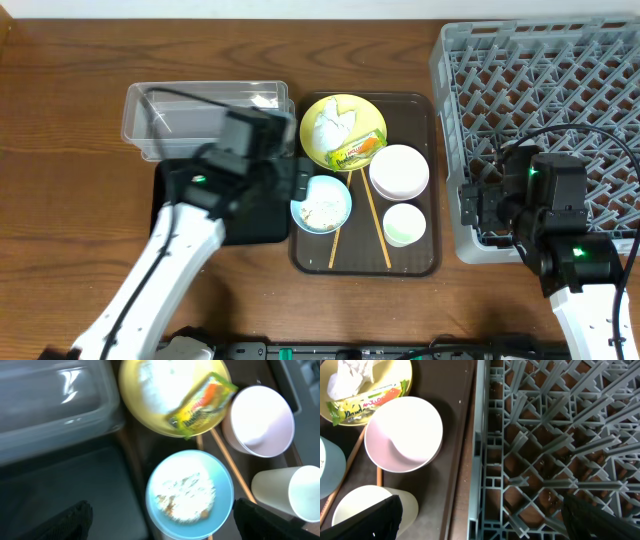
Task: Sort waste into correct bins and load items into the dishwasher rack
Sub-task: 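Reach the left gripper to the light-blue bowl and grasp its rim, then carry the blue bowl left and tip rice onto the black tray, then return the empty blue bowl to the brown tray with left gripper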
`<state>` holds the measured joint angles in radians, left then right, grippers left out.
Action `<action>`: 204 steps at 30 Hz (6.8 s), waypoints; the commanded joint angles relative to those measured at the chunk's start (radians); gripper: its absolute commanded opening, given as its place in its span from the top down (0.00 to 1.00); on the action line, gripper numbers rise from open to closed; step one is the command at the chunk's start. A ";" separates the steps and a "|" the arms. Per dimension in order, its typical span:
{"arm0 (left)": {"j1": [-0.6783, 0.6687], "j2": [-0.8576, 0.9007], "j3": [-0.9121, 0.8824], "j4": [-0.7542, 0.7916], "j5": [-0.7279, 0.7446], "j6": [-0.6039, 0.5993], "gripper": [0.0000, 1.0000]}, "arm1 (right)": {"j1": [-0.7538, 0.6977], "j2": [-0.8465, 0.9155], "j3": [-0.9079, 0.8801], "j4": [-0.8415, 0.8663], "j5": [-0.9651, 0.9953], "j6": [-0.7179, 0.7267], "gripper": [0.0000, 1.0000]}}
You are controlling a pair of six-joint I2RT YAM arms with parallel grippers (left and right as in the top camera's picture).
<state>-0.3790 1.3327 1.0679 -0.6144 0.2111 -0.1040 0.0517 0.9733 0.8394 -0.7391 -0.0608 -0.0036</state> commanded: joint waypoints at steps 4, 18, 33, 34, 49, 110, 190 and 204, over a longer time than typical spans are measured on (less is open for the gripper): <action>-0.161 0.141 0.019 0.097 -0.060 -0.006 0.09 | 0.008 0.000 0.023 0.002 -0.011 0.010 0.01; -0.308 0.380 0.019 0.135 -0.121 -0.018 0.26 | 0.008 0.000 0.023 0.001 -0.011 0.010 0.01; -0.336 0.403 0.016 0.138 -0.123 -0.095 0.46 | 0.008 0.000 0.023 -0.002 -0.011 0.010 0.01; -0.344 0.409 0.016 0.141 -0.123 -0.099 0.47 | 0.008 0.000 0.023 -0.002 -0.011 0.011 0.01; -0.404 0.444 0.016 0.145 -0.161 -0.100 0.75 | 0.008 0.000 0.023 -0.003 -0.011 0.010 0.01; 0.713 0.473 -0.142 -0.159 1.362 0.190 0.94 | 0.008 0.000 0.023 -0.007 -0.011 0.010 0.01; -0.340 0.261 -0.072 0.180 -0.085 -0.031 0.57 | 0.008 0.000 0.023 -0.010 -0.011 0.010 0.01; -0.192 0.171 0.071 0.268 -0.129 0.072 0.42 | 0.008 0.000 0.023 -0.010 -0.011 0.010 0.01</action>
<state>-0.5972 1.4830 1.1313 -0.3771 0.1253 -0.0883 0.0521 0.9733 0.8425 -0.7464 -0.0643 -0.0036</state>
